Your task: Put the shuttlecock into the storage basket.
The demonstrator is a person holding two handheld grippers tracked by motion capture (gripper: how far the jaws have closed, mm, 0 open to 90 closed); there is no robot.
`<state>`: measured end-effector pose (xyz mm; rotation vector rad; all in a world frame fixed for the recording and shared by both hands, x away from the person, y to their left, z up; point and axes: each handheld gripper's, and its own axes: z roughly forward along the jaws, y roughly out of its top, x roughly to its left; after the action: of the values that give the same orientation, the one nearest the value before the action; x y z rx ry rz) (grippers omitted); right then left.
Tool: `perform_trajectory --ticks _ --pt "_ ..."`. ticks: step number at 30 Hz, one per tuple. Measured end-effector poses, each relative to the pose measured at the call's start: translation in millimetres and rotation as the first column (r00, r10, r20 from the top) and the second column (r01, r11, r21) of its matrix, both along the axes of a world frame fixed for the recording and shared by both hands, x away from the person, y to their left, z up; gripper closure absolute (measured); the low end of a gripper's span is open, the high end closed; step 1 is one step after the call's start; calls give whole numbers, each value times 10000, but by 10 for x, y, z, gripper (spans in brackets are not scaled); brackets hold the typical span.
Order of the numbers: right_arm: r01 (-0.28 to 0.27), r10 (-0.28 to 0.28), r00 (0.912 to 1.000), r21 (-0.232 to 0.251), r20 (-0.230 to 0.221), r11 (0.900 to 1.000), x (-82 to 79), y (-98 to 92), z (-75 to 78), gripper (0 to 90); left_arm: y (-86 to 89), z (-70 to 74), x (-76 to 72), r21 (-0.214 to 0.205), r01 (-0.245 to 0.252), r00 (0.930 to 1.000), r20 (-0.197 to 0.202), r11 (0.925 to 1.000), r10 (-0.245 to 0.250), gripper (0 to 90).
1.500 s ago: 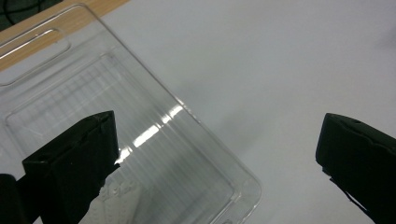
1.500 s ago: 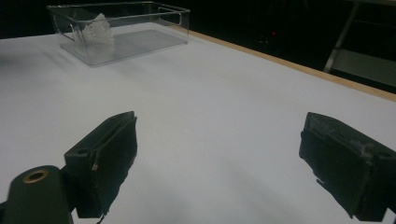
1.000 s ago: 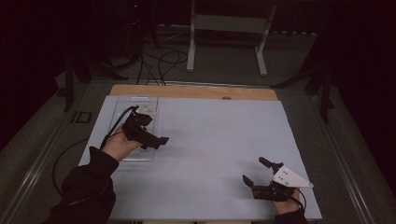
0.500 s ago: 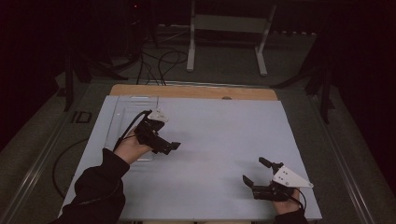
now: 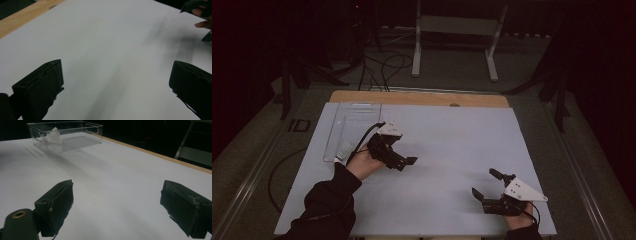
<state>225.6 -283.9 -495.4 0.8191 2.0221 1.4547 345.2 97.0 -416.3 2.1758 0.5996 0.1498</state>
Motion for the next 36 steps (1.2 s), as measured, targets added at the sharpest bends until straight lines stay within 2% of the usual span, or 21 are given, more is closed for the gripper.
perform_trajectory --ticks 2,4,7,8,10,14,16,17,21,22,23,28,36 --pt "0 0 10000 11 -18 10000 0 2 -1 111 -18 -18 -10 -83 100 10000 -2 9999 -100 0" --pt "-12 12 10000 13 -30 10000 2 3 -3 111 -67 -60 -30 -364 379 9992 -91 9986 -383 0" --pt "-10 10 10000 6 -49 10000 -4 6 0 111 -104 -86 -44 -848 534 9984 -160 9950 -549 0" --pt "-1 1 10000 -10 -50 10000 -5 5 1 111 -117 -97 -48 -878 544 9983 -142 9946 -559 0" --pt "2 -2 10000 17 -61 10000 -7 4 1 111 -136 -122 -60 -916 539 9985 57 9943 -536 0" --pt "13 -13 10000 44 -44 10000 -4 -2 0 111 -147 -171 -87 -1425 582 9980 312 9881 -543 0" --pt "6 -6 10000 33 -37 10000 -3 -2 -1 111 -151 -185 -96 -1494 587 9976 441 9870 -527 0" --pt "-17 17 10000 20 -55 10000 -4 4 -1 111 -163 -221 -117 -1643 660 9965 624 9842 -564 0" --pt "-12 12 10000 18 -70 10000 -4 4 -2 111 -188 -304 -154 -1686 873 9933 891 9818 -730 0" --pt "-12 12 10000 18 -70 10000 -4 4 -2 111 -188 -304 -154 -1686 873 9933 891 9818 -730 0" --pt "-16 17 10000 25 -69 10000 -6 3 0 111 -193 -328 -171 -1853 1003 9926 860 9775 -856 0" --pt "-21 21 10000 31 -55 10000 -3 5 2 111 -202 -405 -220 -1871 1269 9905 766 9741 -1143 0" --pt "-26 26 10000 6 -59 10000 -4 4 3 111 -201 -563 -306 -1678 1254 9916 538 9778 -1179 0"
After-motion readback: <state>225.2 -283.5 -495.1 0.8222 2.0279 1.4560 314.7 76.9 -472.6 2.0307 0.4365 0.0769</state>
